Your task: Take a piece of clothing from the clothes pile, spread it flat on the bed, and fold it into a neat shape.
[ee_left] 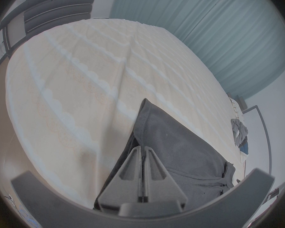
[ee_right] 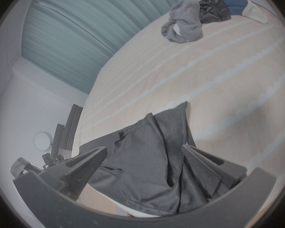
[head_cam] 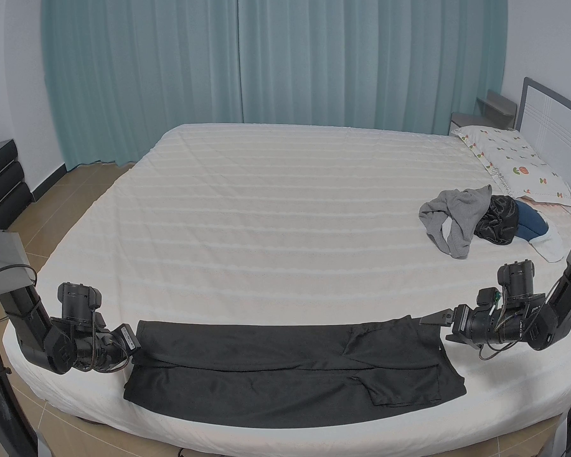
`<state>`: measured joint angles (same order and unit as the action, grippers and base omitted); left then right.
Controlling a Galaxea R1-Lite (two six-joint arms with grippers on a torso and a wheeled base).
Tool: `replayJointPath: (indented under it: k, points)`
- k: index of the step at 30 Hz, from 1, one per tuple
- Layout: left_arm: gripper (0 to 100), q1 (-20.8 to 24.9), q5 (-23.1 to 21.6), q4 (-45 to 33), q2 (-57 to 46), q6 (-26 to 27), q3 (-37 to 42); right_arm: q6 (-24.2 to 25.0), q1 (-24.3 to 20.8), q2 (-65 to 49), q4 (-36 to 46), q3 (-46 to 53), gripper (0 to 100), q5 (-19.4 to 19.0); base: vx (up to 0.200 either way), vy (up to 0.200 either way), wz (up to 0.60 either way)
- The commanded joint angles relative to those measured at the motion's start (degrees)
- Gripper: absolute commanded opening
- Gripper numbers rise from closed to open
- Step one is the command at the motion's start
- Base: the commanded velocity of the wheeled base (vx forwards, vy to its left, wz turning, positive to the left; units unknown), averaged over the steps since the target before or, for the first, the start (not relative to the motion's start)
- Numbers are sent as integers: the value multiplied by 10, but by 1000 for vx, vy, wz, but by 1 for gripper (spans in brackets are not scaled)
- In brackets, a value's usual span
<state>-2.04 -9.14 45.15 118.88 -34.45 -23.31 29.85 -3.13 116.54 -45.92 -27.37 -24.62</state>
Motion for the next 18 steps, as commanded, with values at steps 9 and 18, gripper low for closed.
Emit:
replayJointPath:
  k: [9, 18]
  points:
    - [0, 19, 24, 1, -44, -33, -2, 196, -108, -131, 93, 58, 100, 105, 0, 0, 0]
    - [0, 27, 22, 1, -56, -62, -2, 267, -147, -88, 92, 71, 100, 157, 0, 0, 0]
